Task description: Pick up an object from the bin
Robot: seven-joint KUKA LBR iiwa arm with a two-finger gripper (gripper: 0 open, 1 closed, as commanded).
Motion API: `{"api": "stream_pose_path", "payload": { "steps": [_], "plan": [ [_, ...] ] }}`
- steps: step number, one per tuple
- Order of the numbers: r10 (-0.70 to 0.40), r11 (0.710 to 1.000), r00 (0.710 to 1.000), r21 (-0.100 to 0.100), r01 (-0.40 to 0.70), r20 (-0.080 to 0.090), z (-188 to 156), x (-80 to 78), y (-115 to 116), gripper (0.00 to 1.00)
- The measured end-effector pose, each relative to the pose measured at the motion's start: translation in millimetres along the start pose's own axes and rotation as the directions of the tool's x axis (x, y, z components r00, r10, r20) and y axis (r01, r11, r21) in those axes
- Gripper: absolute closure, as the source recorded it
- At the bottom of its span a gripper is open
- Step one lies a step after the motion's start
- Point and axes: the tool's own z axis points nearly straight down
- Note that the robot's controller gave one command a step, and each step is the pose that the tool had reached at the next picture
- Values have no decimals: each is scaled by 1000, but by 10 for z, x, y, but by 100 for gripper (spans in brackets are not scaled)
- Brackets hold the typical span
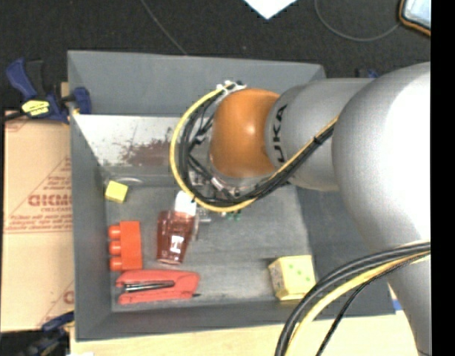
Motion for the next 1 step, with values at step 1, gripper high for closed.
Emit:
{"api": "stream_pose_path", "payload": {
  "steps": [1],
  "plan": [
    [37,999,999,-1,-37,6,307,-155,-76,0]
  ]
}}
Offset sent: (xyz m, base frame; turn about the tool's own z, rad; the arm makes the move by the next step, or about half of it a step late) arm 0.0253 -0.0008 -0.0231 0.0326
